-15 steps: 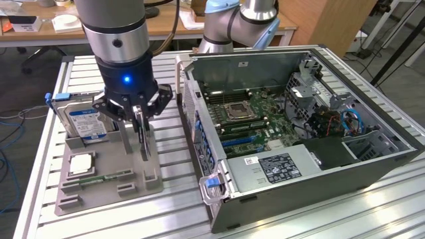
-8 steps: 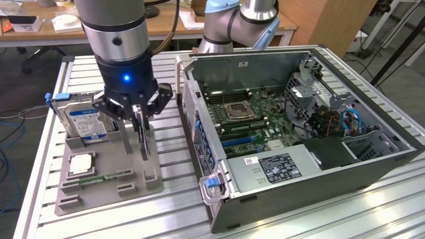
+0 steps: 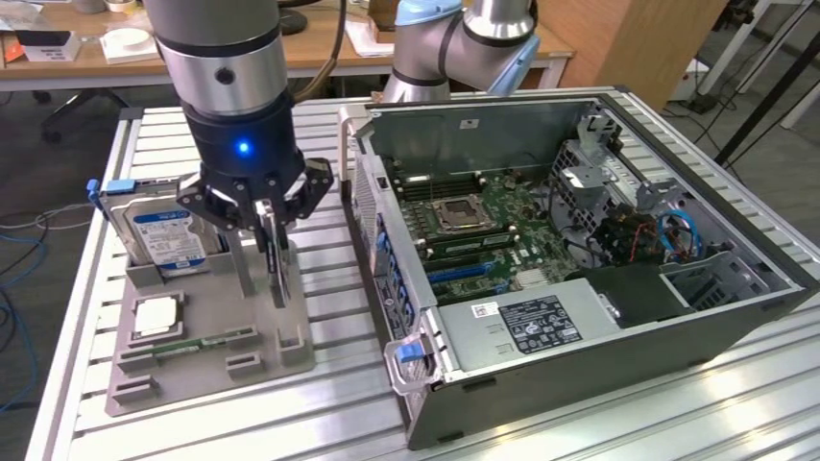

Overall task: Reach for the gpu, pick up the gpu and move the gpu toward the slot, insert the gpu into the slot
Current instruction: 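Pick up the gpu and move the gpu toward the slot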

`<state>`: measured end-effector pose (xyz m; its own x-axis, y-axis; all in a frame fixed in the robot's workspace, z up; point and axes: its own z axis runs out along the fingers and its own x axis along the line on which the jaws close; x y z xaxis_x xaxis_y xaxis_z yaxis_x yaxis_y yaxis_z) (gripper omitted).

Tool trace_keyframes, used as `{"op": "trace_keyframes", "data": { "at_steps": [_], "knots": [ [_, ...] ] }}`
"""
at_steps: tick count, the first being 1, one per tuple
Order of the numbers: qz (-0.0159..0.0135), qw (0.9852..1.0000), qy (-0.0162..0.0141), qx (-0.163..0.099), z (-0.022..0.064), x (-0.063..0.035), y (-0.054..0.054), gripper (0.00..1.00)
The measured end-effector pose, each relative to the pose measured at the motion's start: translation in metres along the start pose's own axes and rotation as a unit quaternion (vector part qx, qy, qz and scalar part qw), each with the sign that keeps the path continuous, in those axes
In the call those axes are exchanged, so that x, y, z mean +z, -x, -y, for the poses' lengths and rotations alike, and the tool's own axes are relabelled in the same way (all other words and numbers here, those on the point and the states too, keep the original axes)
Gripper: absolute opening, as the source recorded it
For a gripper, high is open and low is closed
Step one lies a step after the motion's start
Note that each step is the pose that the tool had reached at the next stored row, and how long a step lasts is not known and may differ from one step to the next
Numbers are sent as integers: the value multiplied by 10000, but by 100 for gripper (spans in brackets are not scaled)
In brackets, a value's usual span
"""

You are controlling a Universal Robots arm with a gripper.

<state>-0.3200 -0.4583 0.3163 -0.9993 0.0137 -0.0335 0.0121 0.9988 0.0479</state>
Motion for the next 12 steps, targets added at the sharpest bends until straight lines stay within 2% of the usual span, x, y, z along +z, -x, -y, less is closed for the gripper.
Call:
{"op": "trace_keyframes", "data": {
  "at_steps": [12],
  "knots": [
    [0,10000,0,0,-2,-38,1,26]
  ]
}}
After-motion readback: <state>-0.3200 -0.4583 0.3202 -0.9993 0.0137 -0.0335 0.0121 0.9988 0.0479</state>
